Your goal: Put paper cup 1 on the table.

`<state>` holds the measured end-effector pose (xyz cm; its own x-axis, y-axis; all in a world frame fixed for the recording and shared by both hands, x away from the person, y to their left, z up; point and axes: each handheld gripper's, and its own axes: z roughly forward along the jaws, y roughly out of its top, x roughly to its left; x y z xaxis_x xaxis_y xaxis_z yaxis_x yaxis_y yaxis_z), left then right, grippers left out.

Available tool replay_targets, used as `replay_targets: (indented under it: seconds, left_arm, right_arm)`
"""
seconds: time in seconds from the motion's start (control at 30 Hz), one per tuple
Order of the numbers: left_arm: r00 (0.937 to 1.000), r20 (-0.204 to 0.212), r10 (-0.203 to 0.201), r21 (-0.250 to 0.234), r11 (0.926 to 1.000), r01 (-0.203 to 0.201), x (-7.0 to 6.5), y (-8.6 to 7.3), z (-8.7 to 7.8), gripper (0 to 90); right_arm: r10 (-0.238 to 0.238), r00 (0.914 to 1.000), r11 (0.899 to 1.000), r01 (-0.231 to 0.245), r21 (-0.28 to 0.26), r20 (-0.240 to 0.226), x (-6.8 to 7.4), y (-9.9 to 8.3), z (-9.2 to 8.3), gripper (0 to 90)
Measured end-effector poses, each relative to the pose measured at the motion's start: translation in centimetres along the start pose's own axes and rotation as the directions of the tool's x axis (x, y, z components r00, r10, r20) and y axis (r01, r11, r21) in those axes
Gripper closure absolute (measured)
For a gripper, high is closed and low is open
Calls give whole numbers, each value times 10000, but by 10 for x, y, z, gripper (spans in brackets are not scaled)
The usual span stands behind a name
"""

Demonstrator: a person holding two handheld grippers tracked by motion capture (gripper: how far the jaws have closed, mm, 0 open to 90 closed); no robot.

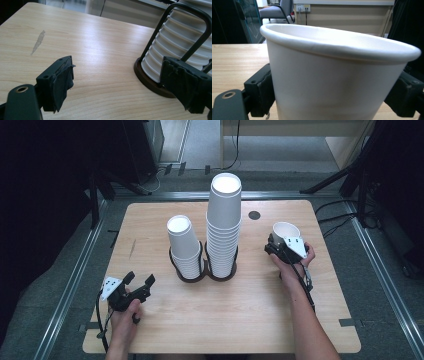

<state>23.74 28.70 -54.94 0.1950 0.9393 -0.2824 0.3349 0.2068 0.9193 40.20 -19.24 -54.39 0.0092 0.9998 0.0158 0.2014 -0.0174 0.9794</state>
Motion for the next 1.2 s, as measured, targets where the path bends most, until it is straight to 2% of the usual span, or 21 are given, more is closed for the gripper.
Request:
replay_targets:
  seconds: [0.37, 0.67, 0.83, 0.9, 1.07, 1.2]
  left_arm:
    - [10000, -14, 33, 63, 10000, -32, -1, 0, 1, 120]
    - [10000, -82, 25, 86, 10000, -24, -1, 1, 1, 120]
    - [9999, -113, 89, 103, 9999, -88, -1, 1, 1, 120]
    - [9999, -126, 63, 82, 9999, -62, -1, 2, 2, 120]
    - [9995, -218, 224, -13, 9997, -224, -2, 3, 0, 120]
    - [9993, -242, 275, -72, 9996, -277, -4, 5, -1, 118]
  right_arm:
    - [68, 9998, 9998, -64, 188, -184, -1, -1, -3, 89]
    - [74, 9981, 9995, -55, 301, -613, 0, -2, -9, 40]
    - [89, 9940, 9992, -46, 394, -1095, -3, -2, -14, 0]
    - [-144, 9937, 9993, 182, 330, -1114, -5, -2, -16, 0]
    - [120, 9932, 9994, -81, 343, -1159, -11, -4, -22, 0]
    - [-19, 9907, 9996, 56, 270, -1361, -15, -6, -28, 0]
